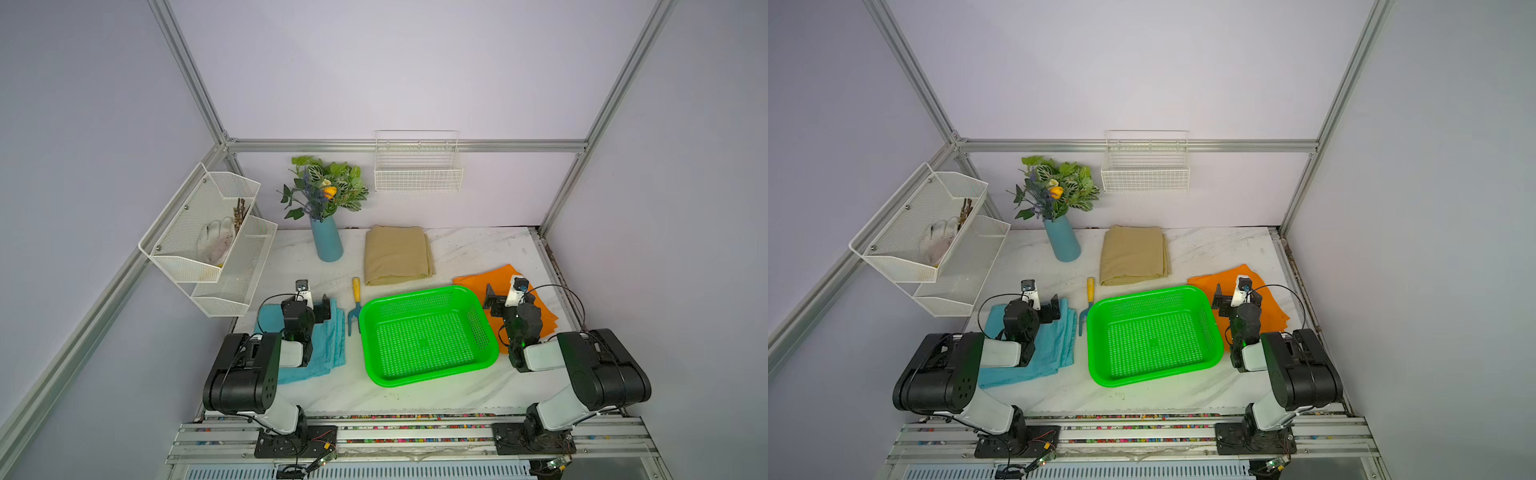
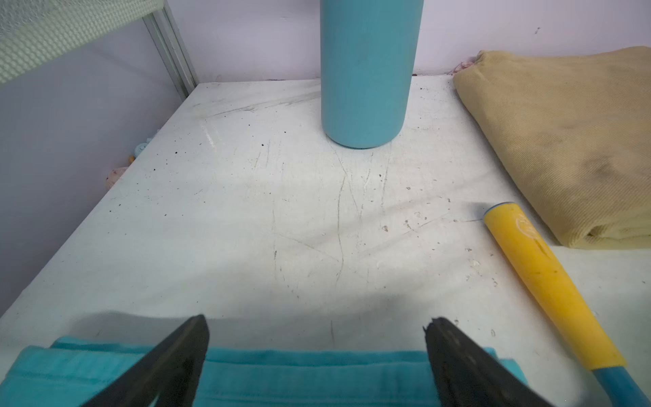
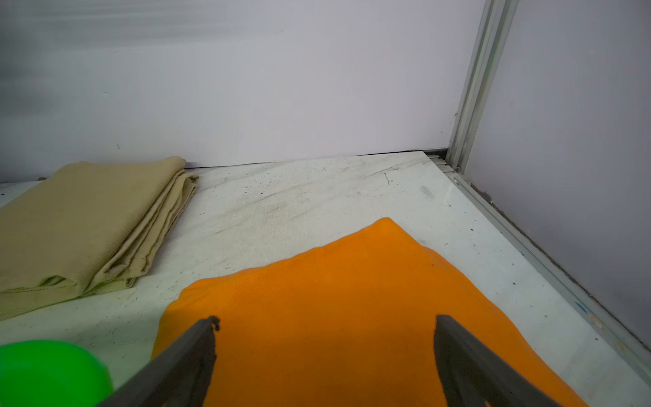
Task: Put the folded long pants in the basket
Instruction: Pick up the long pant at the center of the board.
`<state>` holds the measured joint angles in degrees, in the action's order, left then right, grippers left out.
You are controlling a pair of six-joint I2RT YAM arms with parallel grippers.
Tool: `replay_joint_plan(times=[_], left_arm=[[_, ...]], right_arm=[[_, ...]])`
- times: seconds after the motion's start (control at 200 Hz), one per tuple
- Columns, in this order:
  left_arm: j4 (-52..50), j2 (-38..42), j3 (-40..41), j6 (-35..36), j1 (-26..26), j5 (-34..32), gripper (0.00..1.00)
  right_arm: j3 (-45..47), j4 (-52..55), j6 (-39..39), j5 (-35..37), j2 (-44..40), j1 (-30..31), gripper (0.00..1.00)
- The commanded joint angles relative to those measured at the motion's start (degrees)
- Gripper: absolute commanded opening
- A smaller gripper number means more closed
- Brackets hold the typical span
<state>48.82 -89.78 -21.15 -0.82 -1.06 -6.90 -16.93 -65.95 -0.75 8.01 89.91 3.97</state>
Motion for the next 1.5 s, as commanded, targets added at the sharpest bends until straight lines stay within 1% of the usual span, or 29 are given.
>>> replay_joint_plan(times=[0.0, 0.555, 0.665, 0.82, 0.875, 0.905, 0.92, 0.965, 1.055, 1.1, 1.145, 1.155, 1.21, 1.29, 1.35, 1.415, 1.47, 1.495], left_arm=[[2.2, 0.5, -1.6, 0.3, 0.3, -0.6, 1.00], [2.1, 0.5, -1.5, 0.3, 0.3, -0.6, 1.00], [-0.3, 1.4, -2.0, 0.4, 0.3, -0.3, 1.00], [1.9, 0.8, -1.5, 0.5, 0.4, -1.0, 1.00], [1.8, 0.6, -1.7, 0.3, 0.4, -1.1, 1.00], [1.9, 0.8, -1.5, 0.3, 0.4, -1.1, 1.00], [2.1, 0.8, -1.4, 0.3, 0.4, -1.1, 1.00], [2.5, 1.3, -1.7, 0.8, 0.5, -1.4, 1.00], [-9.2, 5.4, -5.8, 1.4, 1.0, -1.2, 1.00], [-14.6, 7.4, -8.1, 2.1, 1.3, -0.8, 1.00], [-17.9, 8.3, -10.0, 3.0, 2.3, -1.6, 1.00], [-18.4, 9.9, -10.3, 3.1, 2.5, -2.0, 1.00], [-20.3, 12.3, -12.0, 1.8, 3.4, -2.3, 1.00], [-23.9, 14.0, -15.7, -1.7, 3.8, -0.1, 1.00], [-28.1, 13.6, -19.9, -4.3, 4.2, 2.6, 1.00], [-33.3, 11.5, -25.6, -6.5, 4.8, 6.3, 1.00], [-37.4, 9.3, -30.8, -8.3, 5.9, 7.5, 1.00], [-38.6, 6.5, -32.7, -9.1, 6.7, 7.5, 1.00]], right_arm=[[-0.4, -0.2, 0.3, -0.3, 0.2, 0.1, 1.00], [-0.2, -0.1, 0.3, -0.3, 0.3, 0.1, 1.00], [-0.4, 0.1, 0.1, -0.3, 0.3, 0.1, 1.00], [-0.2, -0.4, 0.5, -0.2, 0.0, 0.1, 1.00], [-0.7, 1.4, 0.4, 0.0, -1.0, 0.2, 1.00], [-1.2, 3.0, 0.6, 0.0, -1.1, 0.2, 1.00], [-1.4, 3.9, 0.7, 0.1, -3.1, 0.3, 1.00], [-2.6, 8.2, 0.9, 0.7, -5.6, 0.5, 1.00], [-6.0, 18.0, 1.3, 0.9, -10.7, 0.7, 1.00], [-8.4, 23.3, -0.1, 2.1, -12.9, 0.7, 1.00], [-11.8, 28.9, -1.7, 2.9, -14.4, 0.8, 1.00], [-12.6, 30.2, -2.0, 3.0, -14.5, 0.8, 1.00], [-17.7, 37.1, -4.2, 2.7, -14.7, 0.8, 1.00], [-26.8, 47.0, -7.7, 0.0, -11.9, 0.9, 1.00], [-34.4, 53.8, -9.3, -4.4, -8.1, 1.2, 0.98], [-42.3, 59.7, -10.6, -9.4, -2.9, 2.0, 0.97], [-48.0, 62.9, -12.1, -10.9, 2.4, 3.0, 0.97], [-50.3, 64.0, -12.7, -11.3, 4.3, 3.5, 0.97]])
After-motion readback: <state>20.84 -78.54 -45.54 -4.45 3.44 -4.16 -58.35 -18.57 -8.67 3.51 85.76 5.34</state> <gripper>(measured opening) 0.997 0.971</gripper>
